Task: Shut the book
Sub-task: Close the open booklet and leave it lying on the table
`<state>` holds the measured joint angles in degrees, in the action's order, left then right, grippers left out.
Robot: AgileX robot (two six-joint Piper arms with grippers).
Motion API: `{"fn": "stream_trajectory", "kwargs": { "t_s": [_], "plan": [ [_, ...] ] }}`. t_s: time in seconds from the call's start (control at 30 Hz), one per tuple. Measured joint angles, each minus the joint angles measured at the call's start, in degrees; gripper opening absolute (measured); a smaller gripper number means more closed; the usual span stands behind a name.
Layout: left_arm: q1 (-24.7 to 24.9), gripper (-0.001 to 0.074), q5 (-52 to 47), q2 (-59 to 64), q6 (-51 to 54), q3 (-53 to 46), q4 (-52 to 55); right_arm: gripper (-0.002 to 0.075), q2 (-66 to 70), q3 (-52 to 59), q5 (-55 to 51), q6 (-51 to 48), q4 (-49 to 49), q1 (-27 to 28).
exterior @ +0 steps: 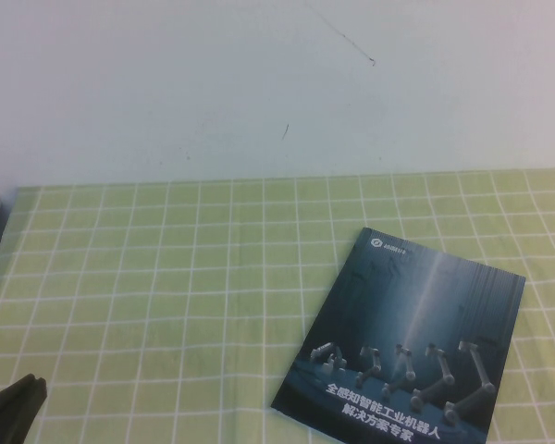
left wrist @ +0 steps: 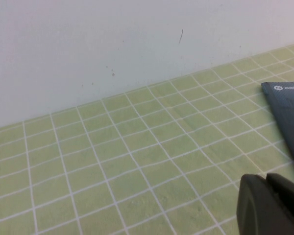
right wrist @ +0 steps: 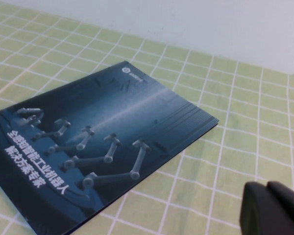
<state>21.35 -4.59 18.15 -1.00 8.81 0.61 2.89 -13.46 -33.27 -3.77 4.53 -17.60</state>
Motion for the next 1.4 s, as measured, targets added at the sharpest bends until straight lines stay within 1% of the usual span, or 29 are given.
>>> {"fn": "stream_trajectory", "kwargs": {
  "t_s": [0.27, 0.37, 0.5, 0.63, 0.77, 0.83, 0.9, 1.03, 1.4],
  "plan": [
    [-0.04, -0.0004, -1.92, -0.93, 0.0, -0.09, 0.0, -0.0003, 0.0, 0.27, -0.13, 0.0, -0.27, 0.0],
    [-1.29, -0.0004, -2.51, -3.7, 0.0, -0.22, 0.0, -0.0003, 0.0, 0.27, -0.13, 0.0, -0.27, 0.0],
    [-5.86, -0.0004, -3.31, -8.41, 0.0, -0.87, 0.0, -0.0003, 0.0, 0.27, -0.13, 0.0, -0.27, 0.0],
    [-11.61, -0.0004, -3.42, -14.01, 0.0, -4.5, 0.0, -0.0003, 0.0, 0.27, -0.13, -0.12, -0.36, 0.0],
    [-14.41, -0.0004, -4.14, -17.97, 0.0, -9.24, -1.16, -0.0003, 0.0, 0.27, -0.13, -0.12, -0.36, 0.0],
    [-15.38, -0.0004, -10.9, -18.63, -0.14, -10.08, -1.95, -0.0003, -0.01, 0.27, -0.13, -0.12, -0.47, 0.0],
    [-15.67, -0.0004, -13.04, -18.67, 0.24, -9.97, -2.39, -0.0003, -0.01, 0.27, -0.13, -0.12, -0.49, 0.0],
    [-15.92, -0.0004, -13.19, -18.77, 1.72, -9.97, -2.61, -0.0003, -0.01, 0.27, -0.13, -0.12, -0.49, 0.0],
    [-16.05, -0.0004, -13.63, -18.77, 1.86, -9.85, -2.61, -0.0003, -0.01, 0.27, -0.13, -0.23, -0.49, 0.0]
  ]
}}
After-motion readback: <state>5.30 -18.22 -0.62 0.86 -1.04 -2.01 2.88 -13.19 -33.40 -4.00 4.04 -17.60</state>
